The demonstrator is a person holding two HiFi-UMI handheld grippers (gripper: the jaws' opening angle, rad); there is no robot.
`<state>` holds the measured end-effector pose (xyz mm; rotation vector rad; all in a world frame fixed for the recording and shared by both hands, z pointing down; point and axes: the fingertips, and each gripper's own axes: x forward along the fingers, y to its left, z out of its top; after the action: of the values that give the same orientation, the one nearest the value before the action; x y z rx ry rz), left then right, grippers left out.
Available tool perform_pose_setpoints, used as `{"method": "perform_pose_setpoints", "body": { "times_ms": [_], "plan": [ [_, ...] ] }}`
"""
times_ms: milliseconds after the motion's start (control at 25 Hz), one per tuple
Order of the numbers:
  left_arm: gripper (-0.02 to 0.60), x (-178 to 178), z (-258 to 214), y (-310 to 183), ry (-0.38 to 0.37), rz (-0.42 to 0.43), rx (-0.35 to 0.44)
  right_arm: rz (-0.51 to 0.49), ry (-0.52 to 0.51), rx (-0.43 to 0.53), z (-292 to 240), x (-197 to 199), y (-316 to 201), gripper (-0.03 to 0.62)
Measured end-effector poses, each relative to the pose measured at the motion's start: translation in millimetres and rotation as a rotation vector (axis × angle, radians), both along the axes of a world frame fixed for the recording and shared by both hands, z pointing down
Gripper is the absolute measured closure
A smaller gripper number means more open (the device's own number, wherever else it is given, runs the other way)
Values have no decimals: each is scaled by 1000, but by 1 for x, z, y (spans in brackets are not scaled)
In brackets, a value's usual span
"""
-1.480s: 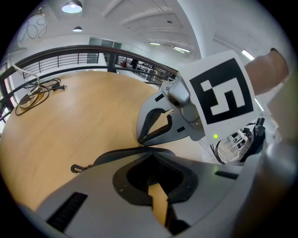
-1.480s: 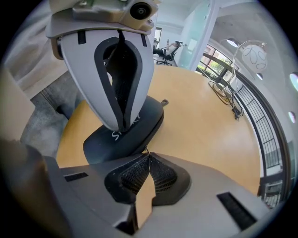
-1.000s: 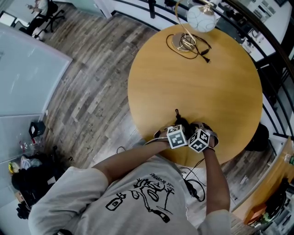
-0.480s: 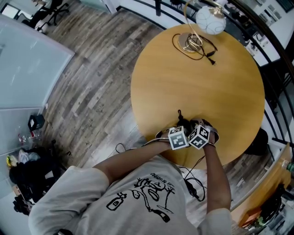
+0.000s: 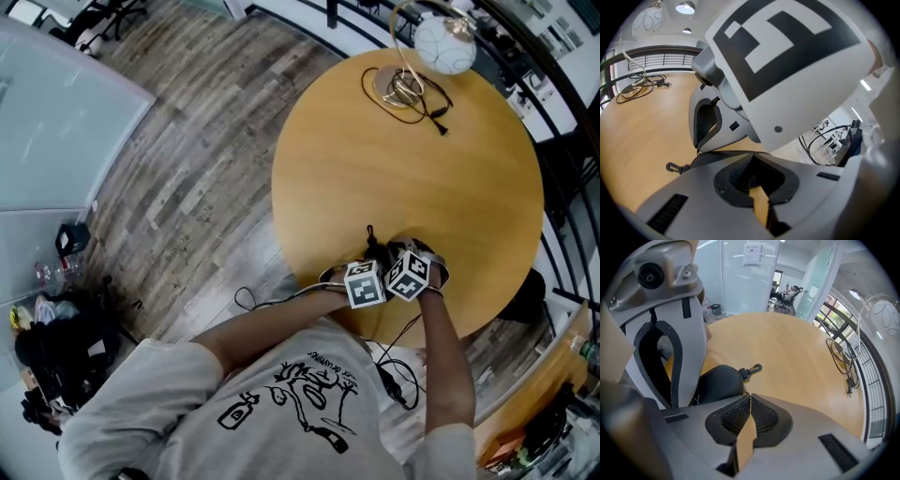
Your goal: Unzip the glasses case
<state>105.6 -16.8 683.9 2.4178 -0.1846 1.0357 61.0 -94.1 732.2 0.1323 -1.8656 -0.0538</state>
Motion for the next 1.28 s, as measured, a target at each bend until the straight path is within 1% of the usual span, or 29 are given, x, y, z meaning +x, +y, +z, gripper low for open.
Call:
{"method": "perform_pose_setpoints", "body": {
  "times_ms": [160,280,320,400,560,680,760,880,1000,1080,1160,1280],
  "plan": [
    [575,-1,-1,0,10,-1,3,9,-47,3,-9,-18,-8,572],
    [575,-2,0,-1,36,-33,-30,-43,-26,19,-12,-31,-15,572],
    [575,-3,1,-1,43,-40,-44,-39,-28,20,-12,-33,-17,572],
    [575,-3,1,-1,47,-34,-45,4,-54,18,-13,-32,-19,572],
    [575,-6,1,1,38,-10,-23,107,-87,20,-16,-21,-13,572],
    [575,-14,1,2,27,-1,-11,238,-148,15,-24,-10,-5,572],
    [575,-20,-1,-1,25,-14,4,339,-210,18,-34,-2,-1,572],
    [575,-29,-11,-8,52,-65,18,473,-310,35,-58,9,6,572],
    [575,-36,-36,-14,90,-104,62,627,-417,59,-93,20,12,572],
    [575,-40,-56,-19,132,-131,91,728,-503,73,-119,24,15,572],
    [575,-44,-81,-21,190,-164,111,813,-599,86,-146,26,20,572],
    [575,-48,-127,-23,307,-227,159,912,-735,143,-193,29,30,572]
  ]
}}
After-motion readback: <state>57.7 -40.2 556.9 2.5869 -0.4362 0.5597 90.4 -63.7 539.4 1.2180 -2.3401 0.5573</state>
